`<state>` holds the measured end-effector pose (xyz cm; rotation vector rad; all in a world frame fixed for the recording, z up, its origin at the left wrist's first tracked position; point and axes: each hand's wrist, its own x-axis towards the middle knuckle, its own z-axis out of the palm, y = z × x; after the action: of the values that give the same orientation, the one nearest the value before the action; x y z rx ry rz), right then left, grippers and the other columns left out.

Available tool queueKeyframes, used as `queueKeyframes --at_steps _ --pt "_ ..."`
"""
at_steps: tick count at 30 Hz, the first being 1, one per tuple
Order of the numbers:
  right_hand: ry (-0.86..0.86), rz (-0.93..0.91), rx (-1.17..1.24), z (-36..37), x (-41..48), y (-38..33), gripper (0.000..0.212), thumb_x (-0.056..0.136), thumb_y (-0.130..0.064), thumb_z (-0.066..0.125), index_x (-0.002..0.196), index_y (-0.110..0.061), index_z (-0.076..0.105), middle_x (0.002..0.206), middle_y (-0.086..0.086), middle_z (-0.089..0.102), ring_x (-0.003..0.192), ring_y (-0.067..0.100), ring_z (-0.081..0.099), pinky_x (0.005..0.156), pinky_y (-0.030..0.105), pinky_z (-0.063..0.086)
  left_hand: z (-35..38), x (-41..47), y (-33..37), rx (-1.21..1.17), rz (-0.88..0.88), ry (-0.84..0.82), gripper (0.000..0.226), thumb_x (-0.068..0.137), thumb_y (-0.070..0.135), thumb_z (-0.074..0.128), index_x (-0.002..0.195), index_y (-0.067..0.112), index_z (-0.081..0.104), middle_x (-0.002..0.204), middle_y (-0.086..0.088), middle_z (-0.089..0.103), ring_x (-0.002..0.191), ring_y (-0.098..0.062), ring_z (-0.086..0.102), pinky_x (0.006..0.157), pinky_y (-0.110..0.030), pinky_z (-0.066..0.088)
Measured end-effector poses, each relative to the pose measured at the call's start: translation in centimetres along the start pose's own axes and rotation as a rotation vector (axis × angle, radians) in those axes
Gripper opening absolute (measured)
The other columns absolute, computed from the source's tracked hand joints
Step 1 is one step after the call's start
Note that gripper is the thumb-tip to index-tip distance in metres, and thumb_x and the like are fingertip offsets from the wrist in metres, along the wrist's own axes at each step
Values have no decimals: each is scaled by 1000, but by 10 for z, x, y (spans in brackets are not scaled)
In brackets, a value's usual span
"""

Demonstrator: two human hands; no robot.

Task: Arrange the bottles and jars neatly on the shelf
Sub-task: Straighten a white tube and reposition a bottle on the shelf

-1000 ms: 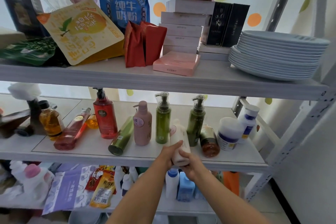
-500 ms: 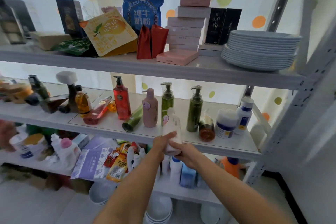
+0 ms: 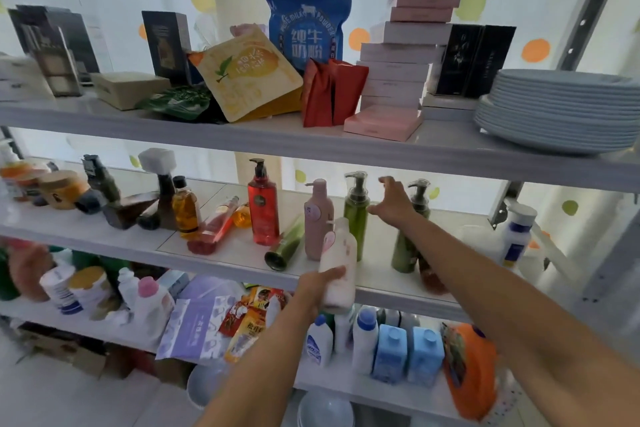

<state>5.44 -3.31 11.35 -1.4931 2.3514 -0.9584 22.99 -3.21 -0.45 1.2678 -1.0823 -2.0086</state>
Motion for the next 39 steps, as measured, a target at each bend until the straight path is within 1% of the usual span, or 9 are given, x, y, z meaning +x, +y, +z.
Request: queueKeyframes --at_steps 3,8,16,23,29,32,34,37,39 --pt "-16 -61 -168 5 28 -12 83 76 -12 71 144 -10 24 146 18 27 132 34 32 106 37 34 -17 14 -5 51 -2 -50 24 80 18 75 95 7 59 97 -13 66 81 -26 62 64 -36 56" --pt "-135 -58 -335 18 53 -28 75 81 -17 66 145 -13 27 145 18 30 132 36 30 107 34 30 -43 28 -17 101 10 -104 23 77 17 76 95 11 64 95 -11 69 85 -28 65 84 -45 55" --pt "-43 -79 -377 28 70 -36 38 77 -7 66 109 -10 46 106 12 57 98 29 56 74 31 42 -47 33 -22 80 6 -174 21 80 14 73 98 10 64 95 -12 69 82 -25 65 73 -36 57" --pt "-71 -21 -467 12 73 -24 29 82 -10 66 111 -10 60 115 9 62 108 27 56 85 32 44 -44 35 -27 50 -12 -135 33 77 16 76 107 6 65 97 -14 71 84 -28 66 69 -35 56" --pt "-113 26 -421 -9 74 -6 12 87 -11 59 98 -16 60 94 -1 55 81 14 49 69 20 36 -27 35 -24 35 -24 -101 34 77 17 76 107 6 64 100 -16 70 85 -29 65 67 -35 56" --pt "-162 -11 -381 -18 73 3 25 95 -14 48 118 -15 57 92 -1 56 59 2 41 38 1 32 -16 39 -22 32 -24 -89 34 76 18 77 105 6 65 97 -15 71 80 -27 67 59 -31 55" --pt "-178 5 -390 -23 73 5 32 96 -11 46 125 -5 56 110 7 63 63 6 45 39 5 34 -8 43 -21 38 -20 -77 38 75 19 78 107 5 65 96 -15 71 77 -26 66 53 -28 54" --pt "-173 76 -387 -31 67 -1 29 92 -3 49 119 -2 60 124 11 61 94 20 55 60 16 35 3 50 -18 60 -6 -47 35 75 21 78 103 5 64 93 -15 69 72 -25 65 45 -24 50" --pt "-205 51 -431 -32 67 -2 30 89 -2 53 118 -2 59 124 10 61 95 18 52 57 16 32 11 57 -14 55 -3 -40 36 74 20 80 101 4 64 94 -16 69 75 -26 65 54 -30 55"
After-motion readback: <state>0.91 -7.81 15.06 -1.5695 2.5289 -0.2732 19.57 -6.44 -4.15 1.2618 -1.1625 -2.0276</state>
